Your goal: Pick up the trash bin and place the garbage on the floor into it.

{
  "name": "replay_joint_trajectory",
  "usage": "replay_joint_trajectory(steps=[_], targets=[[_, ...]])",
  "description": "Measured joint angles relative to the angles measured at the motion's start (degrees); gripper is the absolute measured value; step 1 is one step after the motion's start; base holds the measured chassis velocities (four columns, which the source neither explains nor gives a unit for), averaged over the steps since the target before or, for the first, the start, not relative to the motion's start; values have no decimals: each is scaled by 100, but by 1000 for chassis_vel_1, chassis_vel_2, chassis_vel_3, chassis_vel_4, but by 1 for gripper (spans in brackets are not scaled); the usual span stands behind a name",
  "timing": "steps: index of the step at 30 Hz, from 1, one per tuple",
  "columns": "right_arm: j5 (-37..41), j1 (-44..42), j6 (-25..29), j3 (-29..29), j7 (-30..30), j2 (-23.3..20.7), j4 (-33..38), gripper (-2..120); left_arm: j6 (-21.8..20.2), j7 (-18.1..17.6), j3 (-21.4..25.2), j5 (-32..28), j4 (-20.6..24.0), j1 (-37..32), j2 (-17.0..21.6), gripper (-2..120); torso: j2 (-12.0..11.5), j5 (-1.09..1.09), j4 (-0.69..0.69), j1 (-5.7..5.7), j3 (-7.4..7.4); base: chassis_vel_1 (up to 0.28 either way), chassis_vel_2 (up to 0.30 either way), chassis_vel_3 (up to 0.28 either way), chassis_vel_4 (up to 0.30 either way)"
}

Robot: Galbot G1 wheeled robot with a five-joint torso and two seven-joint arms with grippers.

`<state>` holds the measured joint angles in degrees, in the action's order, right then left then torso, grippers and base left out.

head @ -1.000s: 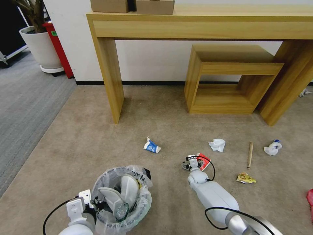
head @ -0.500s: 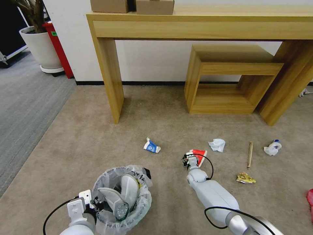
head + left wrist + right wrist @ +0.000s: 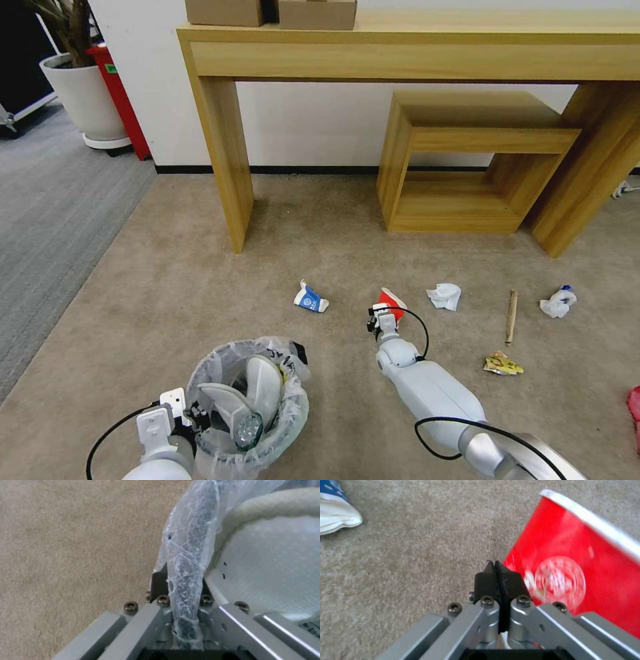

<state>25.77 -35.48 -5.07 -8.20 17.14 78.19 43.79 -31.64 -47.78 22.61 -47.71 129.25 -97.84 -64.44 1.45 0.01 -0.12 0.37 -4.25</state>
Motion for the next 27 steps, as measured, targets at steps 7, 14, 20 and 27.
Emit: replay_joint_trajectory(steps=[7, 14, 20, 27], targets=[[-15, -51, 346, 0, -388, -98, 107, 0, 50, 8, -37, 79, -105, 36, -13, 0, 0, 1, 0, 0, 0, 0, 0, 0, 0], [-15, -185, 1770, 97, -1609, -350, 764, 8, 55, 9, -86, 120, -127, 53, -18, 0, 0, 1, 0, 0, 0, 0, 0, 0, 0], [42, -287, 1275, 216, -1379, -631, 1509, 32, 52, 8, -102, 179, -116, 12, -46, 0, 1, 0, 0, 0, 0, 0, 0, 0, 0], [63, -375, 345, 455, -833, -999, 1778, 53, 44, 7, -84, 173, -99, -34, -34, 0, 0, 0, 0, 0, 0, 0, 0, 0, 0]])
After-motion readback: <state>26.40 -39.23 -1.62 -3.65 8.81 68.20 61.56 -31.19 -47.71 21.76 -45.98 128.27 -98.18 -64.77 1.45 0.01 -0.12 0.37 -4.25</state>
